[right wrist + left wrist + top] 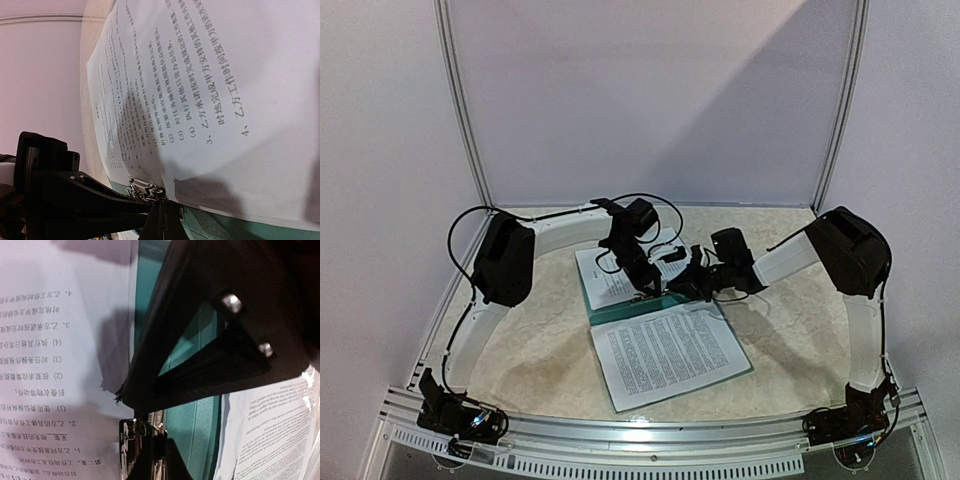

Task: Put the files into the folder
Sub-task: Clamp the file in the folder with some files.

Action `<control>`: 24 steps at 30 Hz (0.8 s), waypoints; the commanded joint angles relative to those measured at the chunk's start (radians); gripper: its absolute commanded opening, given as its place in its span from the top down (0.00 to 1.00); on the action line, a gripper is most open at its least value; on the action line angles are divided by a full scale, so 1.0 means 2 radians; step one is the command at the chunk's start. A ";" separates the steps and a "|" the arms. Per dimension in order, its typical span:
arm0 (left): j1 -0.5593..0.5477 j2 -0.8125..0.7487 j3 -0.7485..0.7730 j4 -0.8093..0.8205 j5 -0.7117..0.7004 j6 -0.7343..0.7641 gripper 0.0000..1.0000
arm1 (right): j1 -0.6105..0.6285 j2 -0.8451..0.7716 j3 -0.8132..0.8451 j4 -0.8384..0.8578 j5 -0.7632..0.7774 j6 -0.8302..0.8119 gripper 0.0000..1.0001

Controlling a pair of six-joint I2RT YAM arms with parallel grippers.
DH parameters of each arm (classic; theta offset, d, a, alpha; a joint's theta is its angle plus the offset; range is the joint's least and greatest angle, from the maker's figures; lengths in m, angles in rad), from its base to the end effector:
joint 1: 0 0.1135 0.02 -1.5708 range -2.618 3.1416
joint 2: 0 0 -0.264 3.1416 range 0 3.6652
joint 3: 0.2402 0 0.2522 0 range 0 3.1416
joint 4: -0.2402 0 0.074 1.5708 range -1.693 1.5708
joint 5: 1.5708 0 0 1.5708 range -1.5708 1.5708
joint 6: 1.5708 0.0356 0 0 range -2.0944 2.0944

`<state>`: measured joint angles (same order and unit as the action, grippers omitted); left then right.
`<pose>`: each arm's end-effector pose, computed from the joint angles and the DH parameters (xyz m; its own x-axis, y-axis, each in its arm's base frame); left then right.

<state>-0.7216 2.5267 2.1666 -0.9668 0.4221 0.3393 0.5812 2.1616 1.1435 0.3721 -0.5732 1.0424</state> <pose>0.3746 -0.3490 0.1323 -0.4617 0.8107 -0.3600 0.8808 0.3708 -0.2945 0.3485 0.2520 0.0932 -0.9646 0.2345 -0.1206 0.0195 0.5196 0.8542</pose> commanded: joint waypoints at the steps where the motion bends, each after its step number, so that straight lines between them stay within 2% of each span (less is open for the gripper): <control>1: -0.010 0.059 -0.023 -0.040 -0.018 -0.004 1.00 | -0.002 0.009 -0.025 0.008 -0.008 0.001 0.97; 9: -0.010 0.059 -0.024 -0.039 -0.017 -0.004 1.00 | -0.001 -0.008 -0.055 0.073 -0.032 0.009 0.92; 14: -0.010 0.060 -0.024 -0.038 -0.017 -0.004 1.00 | 0.004 -0.016 -0.054 0.070 -0.035 -0.005 0.92; 18: -0.010 0.060 -0.025 -0.039 -0.017 -0.004 1.00 | 0.007 -0.013 -0.048 0.050 -0.025 -0.013 0.98; 24: -0.010 0.059 -0.025 -0.038 -0.017 -0.004 1.00 | 0.011 -0.001 -0.049 0.048 -0.026 -0.008 0.95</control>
<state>-0.7216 2.5290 2.1666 -0.9688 0.4507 0.3397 0.5827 2.1532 1.0538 0.5232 -0.6189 1.0340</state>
